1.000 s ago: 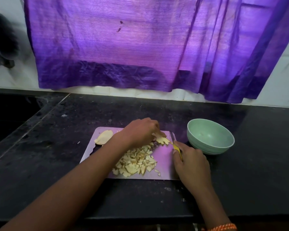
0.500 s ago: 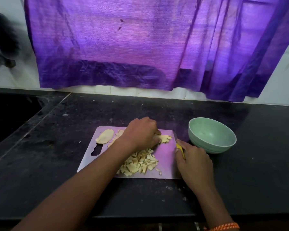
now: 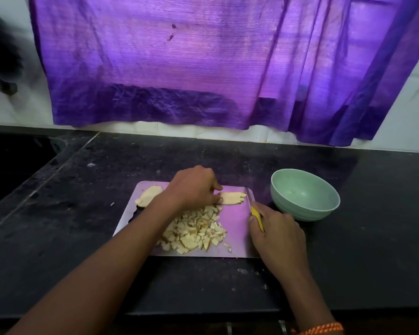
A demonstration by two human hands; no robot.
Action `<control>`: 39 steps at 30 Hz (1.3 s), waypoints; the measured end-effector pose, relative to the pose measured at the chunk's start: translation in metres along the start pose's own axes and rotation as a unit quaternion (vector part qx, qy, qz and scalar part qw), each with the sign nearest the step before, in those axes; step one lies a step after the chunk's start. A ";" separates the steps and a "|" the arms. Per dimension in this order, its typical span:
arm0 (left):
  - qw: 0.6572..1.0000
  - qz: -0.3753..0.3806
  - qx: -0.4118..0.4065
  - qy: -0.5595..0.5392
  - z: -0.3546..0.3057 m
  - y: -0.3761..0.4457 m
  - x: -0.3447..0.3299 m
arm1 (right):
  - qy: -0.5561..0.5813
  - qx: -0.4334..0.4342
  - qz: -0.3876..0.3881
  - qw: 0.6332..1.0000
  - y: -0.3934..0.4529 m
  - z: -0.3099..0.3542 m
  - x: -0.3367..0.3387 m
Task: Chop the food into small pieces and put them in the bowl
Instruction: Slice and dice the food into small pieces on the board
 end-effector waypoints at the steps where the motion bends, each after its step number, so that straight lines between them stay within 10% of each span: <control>1: 1.000 0.006 -0.002 -0.006 0.002 0.000 0.000 | -0.003 0.001 0.000 1.000 -0.001 0.001 0.001; 39: 0.996 -0.077 -0.012 -0.032 -0.009 0.002 -0.026 | 0.032 0.015 0.009 0.999 -0.001 0.004 -0.001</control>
Point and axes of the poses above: each hand's wrist, its own y-axis towards the middle knuckle, its own x-axis out of the back of the hand, z = x × y, the point moved 5 cm from there along y, towards the middle knuckle, and after that the axes turned 6 degrees about -z, right-handed, at the moved point
